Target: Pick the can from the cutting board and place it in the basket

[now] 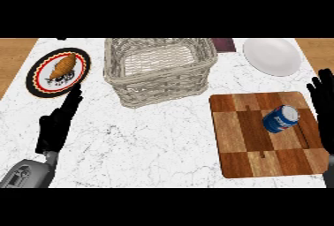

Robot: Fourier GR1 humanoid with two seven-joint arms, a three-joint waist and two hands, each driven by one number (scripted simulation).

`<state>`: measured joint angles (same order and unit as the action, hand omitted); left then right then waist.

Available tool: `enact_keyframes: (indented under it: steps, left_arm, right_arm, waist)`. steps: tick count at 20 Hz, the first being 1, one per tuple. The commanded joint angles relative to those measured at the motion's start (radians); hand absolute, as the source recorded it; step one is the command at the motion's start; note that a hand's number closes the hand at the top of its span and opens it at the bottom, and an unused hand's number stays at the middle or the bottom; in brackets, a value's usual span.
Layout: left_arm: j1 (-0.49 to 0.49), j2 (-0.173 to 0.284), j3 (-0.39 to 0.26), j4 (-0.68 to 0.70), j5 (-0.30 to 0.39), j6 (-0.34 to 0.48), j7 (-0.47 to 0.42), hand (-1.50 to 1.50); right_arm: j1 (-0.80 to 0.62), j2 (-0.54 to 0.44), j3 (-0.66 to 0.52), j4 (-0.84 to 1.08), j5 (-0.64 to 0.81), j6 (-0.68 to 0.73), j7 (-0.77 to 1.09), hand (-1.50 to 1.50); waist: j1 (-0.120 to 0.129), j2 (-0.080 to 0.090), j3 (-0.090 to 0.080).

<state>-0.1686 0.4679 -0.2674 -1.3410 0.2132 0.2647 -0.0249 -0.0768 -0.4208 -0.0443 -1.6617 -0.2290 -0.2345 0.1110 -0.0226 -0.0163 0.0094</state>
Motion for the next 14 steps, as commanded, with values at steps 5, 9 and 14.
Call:
enact_keyframes:
  steps: [5, 9, 14]
  left_arm:
    - [0.032, 0.079, -0.012, 0.093, -0.083, 0.028, 0.079, 0.0]
    - [0.055, 0.076, -0.033, 0.096, -0.084, 0.016, 0.098, 0.0]
    - [0.075, 0.081, -0.019, 0.112, -0.081, 0.034, 0.112, 0.0]
  right_arm:
    - [-0.116, 0.022, 0.055, -0.173, 0.405, -0.27, -0.395, 1.5]
    - [-0.103, -0.113, 0.048, -0.098, 0.658, -0.331, -0.435, -1.5]
    - [-0.087, -0.046, -0.134, -0.07, 0.847, -0.657, -0.438, -1.5]
  waist:
    - [0.035, 0.008, -0.011]
    - [0.048, 0.036, -0.03]
    - [-0.026, 0.019, -0.02]
